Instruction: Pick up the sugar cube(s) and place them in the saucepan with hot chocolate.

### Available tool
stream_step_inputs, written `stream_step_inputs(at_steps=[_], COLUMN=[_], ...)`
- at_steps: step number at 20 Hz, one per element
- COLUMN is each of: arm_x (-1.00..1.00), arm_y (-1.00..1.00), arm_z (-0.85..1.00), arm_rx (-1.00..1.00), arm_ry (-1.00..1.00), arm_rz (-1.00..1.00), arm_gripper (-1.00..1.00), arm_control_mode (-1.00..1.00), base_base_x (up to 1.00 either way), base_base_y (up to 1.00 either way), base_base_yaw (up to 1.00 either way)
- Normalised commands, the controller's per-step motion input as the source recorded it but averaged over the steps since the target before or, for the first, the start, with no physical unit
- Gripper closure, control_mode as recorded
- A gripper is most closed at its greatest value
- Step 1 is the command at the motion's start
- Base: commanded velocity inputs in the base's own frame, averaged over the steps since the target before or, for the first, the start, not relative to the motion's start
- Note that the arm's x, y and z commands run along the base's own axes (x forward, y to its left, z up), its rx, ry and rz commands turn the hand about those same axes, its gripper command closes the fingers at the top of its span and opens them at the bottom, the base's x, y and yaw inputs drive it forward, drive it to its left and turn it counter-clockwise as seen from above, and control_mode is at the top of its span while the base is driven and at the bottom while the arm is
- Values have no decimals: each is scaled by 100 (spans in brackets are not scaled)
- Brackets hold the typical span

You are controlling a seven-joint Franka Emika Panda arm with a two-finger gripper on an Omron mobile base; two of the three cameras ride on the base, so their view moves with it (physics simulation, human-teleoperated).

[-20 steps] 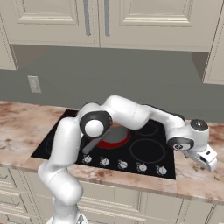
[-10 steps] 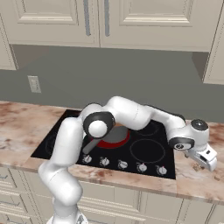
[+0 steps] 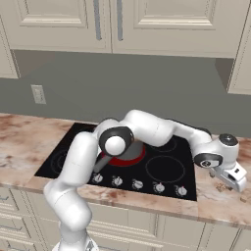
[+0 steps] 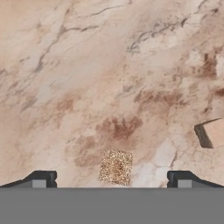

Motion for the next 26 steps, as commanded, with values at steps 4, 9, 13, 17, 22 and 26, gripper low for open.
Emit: stream_step_inputs(at_steps=[4, 9, 13, 17, 22, 26], arm_x=[0, 0, 0, 0, 0, 0], arm_y=[-1, 0, 0, 0, 0, 0], arm_z=[-4, -8, -17, -21, -18, -15], arm_rx=[4, 3, 1, 1, 2, 3], arm_ry=[3, 3, 2, 3, 3, 3], arm_rz=[0, 0, 0, 0, 0, 0], arm_gripper=[-100, -100, -100, -100, -100, -100], arm_control_mode=[-100, -100, -100, -100, -100, -100], base_base_x=[0, 0, 0, 0, 0, 0], base_base_y=[0, 0, 0, 0, 0, 0], base_base_yaw=[0, 0, 0, 0, 0, 0])
